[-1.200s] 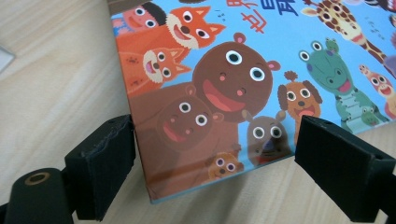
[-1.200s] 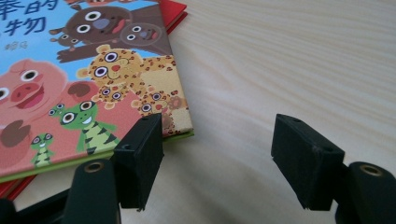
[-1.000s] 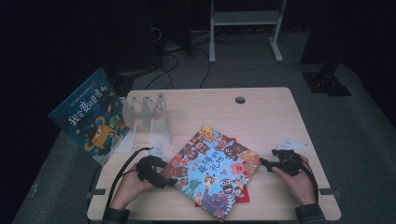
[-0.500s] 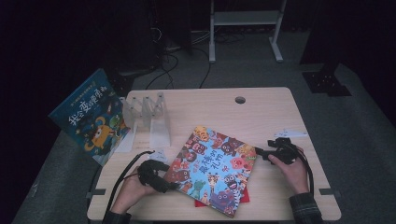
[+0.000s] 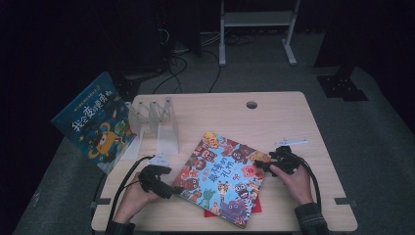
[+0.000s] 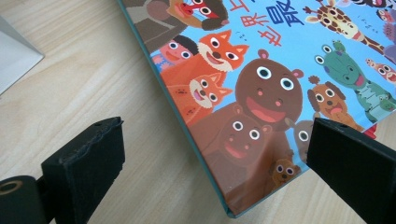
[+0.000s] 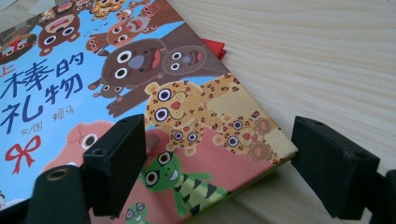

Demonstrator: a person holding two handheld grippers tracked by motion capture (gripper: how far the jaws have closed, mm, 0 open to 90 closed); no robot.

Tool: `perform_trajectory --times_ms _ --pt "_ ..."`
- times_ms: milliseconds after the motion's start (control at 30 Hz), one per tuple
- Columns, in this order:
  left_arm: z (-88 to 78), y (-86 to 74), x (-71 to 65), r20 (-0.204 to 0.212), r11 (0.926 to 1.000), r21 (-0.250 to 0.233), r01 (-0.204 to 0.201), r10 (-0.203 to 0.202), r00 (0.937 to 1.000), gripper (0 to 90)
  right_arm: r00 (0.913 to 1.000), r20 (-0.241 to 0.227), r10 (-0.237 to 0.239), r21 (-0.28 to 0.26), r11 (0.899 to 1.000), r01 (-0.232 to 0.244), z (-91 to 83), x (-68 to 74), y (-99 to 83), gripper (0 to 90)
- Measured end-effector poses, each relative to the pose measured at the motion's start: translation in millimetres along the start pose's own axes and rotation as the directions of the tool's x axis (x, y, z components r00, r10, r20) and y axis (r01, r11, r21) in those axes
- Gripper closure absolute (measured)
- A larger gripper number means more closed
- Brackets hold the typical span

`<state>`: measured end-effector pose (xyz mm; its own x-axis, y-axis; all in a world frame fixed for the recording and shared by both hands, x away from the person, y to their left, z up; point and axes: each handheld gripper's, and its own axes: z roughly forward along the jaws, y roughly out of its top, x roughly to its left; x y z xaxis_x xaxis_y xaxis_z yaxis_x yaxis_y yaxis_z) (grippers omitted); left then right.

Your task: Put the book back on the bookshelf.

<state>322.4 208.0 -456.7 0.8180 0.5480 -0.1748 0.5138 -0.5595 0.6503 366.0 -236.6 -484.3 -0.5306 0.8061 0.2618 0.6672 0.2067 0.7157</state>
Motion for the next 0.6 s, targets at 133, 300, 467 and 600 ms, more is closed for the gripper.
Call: perform_trajectory --times_ms 133,300,467,600 --pt "-0.1 -1.1 3.3 -0.001 1.0000 0.001 0.008 -0.008 1.0000 3.1 1.0000 -0.003 -0.007 -0.001 1.000 0.007 0.1 -0.2 0.1 18.0" --pt "6.9 -1.7 2.2 0.026 0.9996 0.027 0.003 -0.004 0.9997 3.0 0.9998 -0.011 -0.014 -0.005 1.000 0.014 1.8 1.2 0.1 18.0" --pt "9.6 -1.7 1.5 0.038 0.9995 0.031 0.003 -0.004 0.9993 3.0 0.9988 -0.032 -0.036 0.000 0.999 0.036 7.3 10.8 2.1 18.0" --pt "8.8 -3.2 3.2 0.035 0.9996 0.025 0.016 -0.017 0.9992 2.9 0.9971 -0.049 -0.058 0.007 0.998 0.059 11.8 20.1 3.8 18.0"
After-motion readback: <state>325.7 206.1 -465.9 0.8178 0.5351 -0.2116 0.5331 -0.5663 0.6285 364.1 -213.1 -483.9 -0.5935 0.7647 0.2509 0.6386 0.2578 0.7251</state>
